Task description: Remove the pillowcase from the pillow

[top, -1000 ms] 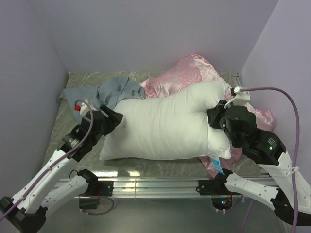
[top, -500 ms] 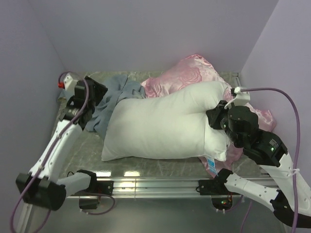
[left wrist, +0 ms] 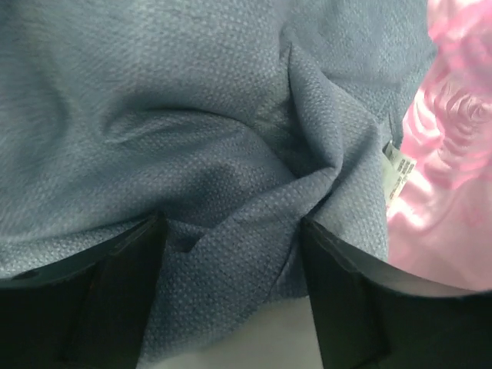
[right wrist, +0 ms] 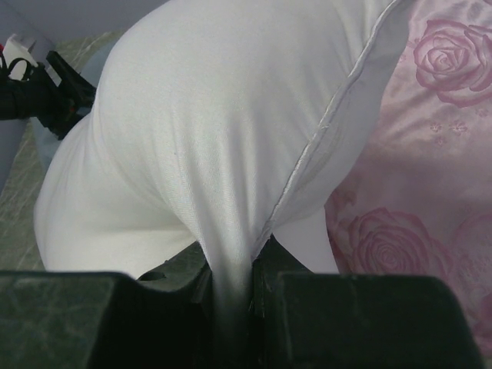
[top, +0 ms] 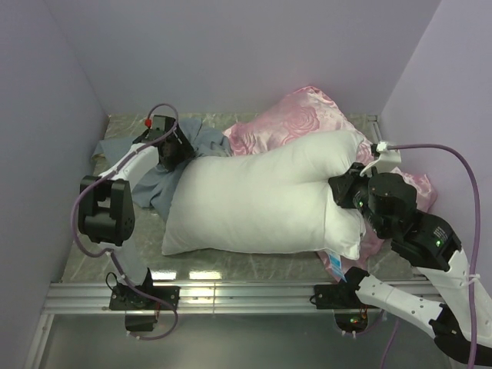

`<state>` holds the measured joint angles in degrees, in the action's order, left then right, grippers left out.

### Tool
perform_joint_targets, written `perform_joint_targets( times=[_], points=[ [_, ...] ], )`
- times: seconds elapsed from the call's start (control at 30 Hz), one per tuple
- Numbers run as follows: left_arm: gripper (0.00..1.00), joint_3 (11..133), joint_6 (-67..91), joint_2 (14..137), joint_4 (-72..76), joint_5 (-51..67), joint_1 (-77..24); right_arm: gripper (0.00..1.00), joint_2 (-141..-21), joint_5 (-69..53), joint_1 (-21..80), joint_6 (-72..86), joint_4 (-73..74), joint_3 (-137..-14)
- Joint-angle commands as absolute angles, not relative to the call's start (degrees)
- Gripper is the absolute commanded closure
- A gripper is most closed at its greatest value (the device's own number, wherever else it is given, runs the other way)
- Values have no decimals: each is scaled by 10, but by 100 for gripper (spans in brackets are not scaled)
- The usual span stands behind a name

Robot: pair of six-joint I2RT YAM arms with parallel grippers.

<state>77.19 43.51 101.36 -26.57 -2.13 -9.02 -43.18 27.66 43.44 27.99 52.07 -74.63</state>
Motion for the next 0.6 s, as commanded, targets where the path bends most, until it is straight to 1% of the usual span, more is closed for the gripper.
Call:
perform_joint_targets(
  times=[0.0,0.03,0.1,0.13,0.23,0.33,0.43,0.57],
  points=[
    [26,791,399,1016,-223,45,-88,100,-417,306,428,272,474,-761],
    [44,798,400,1022,-226,41,-85,100,-418,307,427,271,479,-765],
    [74,816,398,1046,-246,40,-79,100,-418,306,427,271,484,-777],
    [99,835,402,1053,-255,33,-70,100,-417,306,428,271,489,-781],
    [100,844,433,1053,-264,1,-41,100,-409,312,427,271,503,-798],
    [100,829,485,1027,-272,-71,-2,100,-398,336,427,271,523,-816],
    [100,809,526,999,-276,-106,36,100,-386,352,428,274,541,-831],
    [100,802,554,981,-289,-142,54,100,-370,373,427,276,554,-857]
  ],
)
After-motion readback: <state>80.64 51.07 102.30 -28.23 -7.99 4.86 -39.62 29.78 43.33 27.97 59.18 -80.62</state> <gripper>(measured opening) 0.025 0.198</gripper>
